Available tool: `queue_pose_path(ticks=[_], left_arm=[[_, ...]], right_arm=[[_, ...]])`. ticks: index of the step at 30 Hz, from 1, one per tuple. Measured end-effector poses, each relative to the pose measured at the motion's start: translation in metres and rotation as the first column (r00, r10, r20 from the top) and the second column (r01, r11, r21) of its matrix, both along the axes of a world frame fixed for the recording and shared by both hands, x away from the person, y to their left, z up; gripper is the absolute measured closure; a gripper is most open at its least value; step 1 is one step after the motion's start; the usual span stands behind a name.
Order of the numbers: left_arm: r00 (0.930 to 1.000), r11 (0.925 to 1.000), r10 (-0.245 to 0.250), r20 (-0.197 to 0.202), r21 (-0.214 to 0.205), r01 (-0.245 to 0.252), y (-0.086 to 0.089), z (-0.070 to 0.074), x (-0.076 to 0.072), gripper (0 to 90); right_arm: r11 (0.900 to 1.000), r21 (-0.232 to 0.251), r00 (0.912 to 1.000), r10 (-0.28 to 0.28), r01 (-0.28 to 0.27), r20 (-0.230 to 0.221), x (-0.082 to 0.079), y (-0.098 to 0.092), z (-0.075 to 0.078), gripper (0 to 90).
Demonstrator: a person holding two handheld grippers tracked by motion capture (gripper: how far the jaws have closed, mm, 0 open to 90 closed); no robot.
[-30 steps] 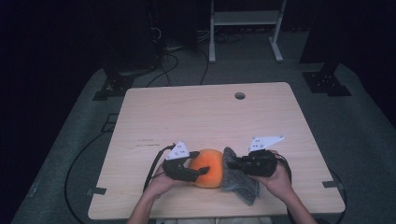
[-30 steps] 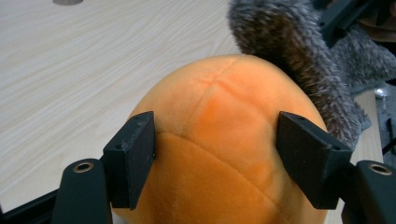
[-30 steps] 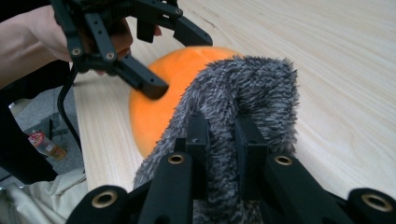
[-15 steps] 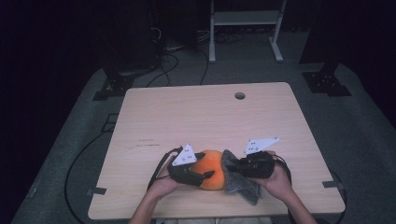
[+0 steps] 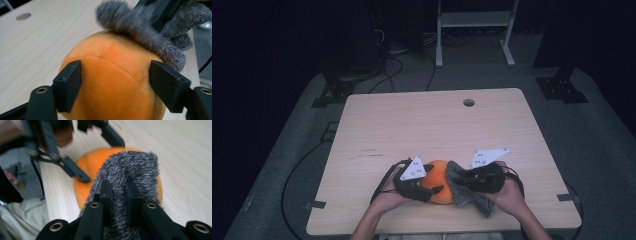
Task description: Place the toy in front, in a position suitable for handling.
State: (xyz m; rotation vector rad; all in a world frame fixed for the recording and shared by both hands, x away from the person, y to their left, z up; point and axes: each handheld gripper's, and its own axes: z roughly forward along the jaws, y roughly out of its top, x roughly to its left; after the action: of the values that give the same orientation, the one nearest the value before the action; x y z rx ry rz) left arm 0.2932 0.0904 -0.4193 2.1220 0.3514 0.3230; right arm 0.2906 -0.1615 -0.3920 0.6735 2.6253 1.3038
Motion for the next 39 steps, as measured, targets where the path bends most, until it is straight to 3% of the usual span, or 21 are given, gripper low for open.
queue_pose_path(ticks=[3, 7, 10, 13, 16, 18, 21, 22, 26, 27, 29, 33, 36, 39], left_arm=[[0.9994, 0.9995, 0.02, -0.028, -0.022, -0.021, 0.006, 0.004, 0.003, 17.4], [0.9963, 0.9986, 0.029, -0.081, -0.041, -0.033, 0.007, -0.006, 0.008, 17.9], [0.9981, 0.9993, 0.024, -0.056, -0.026, -0.026, 0.006, -0.007, 0.006, 24.2], [0.9999, 1.0, 0.005, -0.013, 0.005, -0.005, -0.002, -0.002, 0.0, 26.2], [0.9997, 0.999, -0.018, 0.02, 0.042, 0.017, -0.009, 0.001, -0.007, 26.1], [0.9993, 0.999, -0.036, 0.011, 0.027, 0.036, -0.007, 0.002, -0.006, 23.9], [0.9971, 0.9992, -0.018, -0.074, -0.038, 0.015, 0.003, 0.003, 0.002, 19.5], [0.996, 0.9991, -0.011, -0.089, -0.042, 0.008, 0.004, 0.003, 0.003, 19.1], [0.998, 0.9995, -0.015, -0.062, -0.029, 0.013, -0.001, 0.0, 0.0, 27.5], [0.9983, 0.9994, -0.019, -0.056, -0.029, 0.017, -0.002, 0.001, 0.0, 28.4], [0.9989, 0.9996, -0.021, -0.042, -0.02, 0.02, -0.002, 0.002, -0.001, 28.8], [0.9993, 0.9994, -0.032, -0.021, -0.016, 0.031, -0.006, 0.004, -0.004, 29.5], [0.997, 0.9969, -0.077, -0.001, -0.017, 0.077, -0.012, 0.008, -0.011, 29.3], [0.9962, 0.9962, -0.087, 0.005, 0.009, 0.087, -0.014, 0.008, -0.014, 29.0]], right_arm=[[1.0, -0.009, 0.9994, 0.003, -0.004, -0.035, 0.004, -0.003, -0.012, 78.2], [0.9997, -0.019, 0.9974, -0.017, 0.015, -0.071, 0.008, -0.013, -0.014, 78.2], [0.9996, -0.025, 0.9981, -0.014, 0.013, -0.059, 0.005, -0.014, -0.009, 78.5], [0.9998, 0.014, 0.9994, 0.013, -0.012, -0.031, -0.001, -0.008, 0.004, 78.4], [0.9997, -0.007, 0.9997, 0.024, -0.024, -0.005, -0.003, 0.002, 0.007, 78.0], [0.9995, -0.018, 0.9993, 0.027, -0.027, -0.026, -0.001, 0.002, 0.001, 78.1], [0.9996, -0.007, 0.9972, 0.025, -0.026, -0.07, 0.003, -0.005, -0.007, 78.2], [0.9998, -0.004, 0.9966, 0.02, -0.02, -0.08, 0.004, -0.009, -0.008, 78.3], [0.9982, -0.059, 0.9959, 0.007, -0.013, -0.09, 0.006, -0.016, -0.005, 78.3], [0.995, -0.097, 0.997, 0.012, -0.02, -0.076, 0.003, -0.016, 0.001, 78.5], [0.9932, -0.113, 0.9982, 0.02, -0.026, -0.057, -0.002, -0.014, 0.01, 78.6], [0.9973, 0.007, 0.9967, 0.073, -0.073, -0.034, -0.011, -0.008, 0.028, 78.3], [0.9992, 0.014, 0.9993, 0.037, -0.037, 0.012, -0.011, 0.003, 0.026, 77.7], [0.9988, 0.034, 0.999, 0.035, -0.034, -0.026, -0.005, 0.003, 0.015, 77.6]])
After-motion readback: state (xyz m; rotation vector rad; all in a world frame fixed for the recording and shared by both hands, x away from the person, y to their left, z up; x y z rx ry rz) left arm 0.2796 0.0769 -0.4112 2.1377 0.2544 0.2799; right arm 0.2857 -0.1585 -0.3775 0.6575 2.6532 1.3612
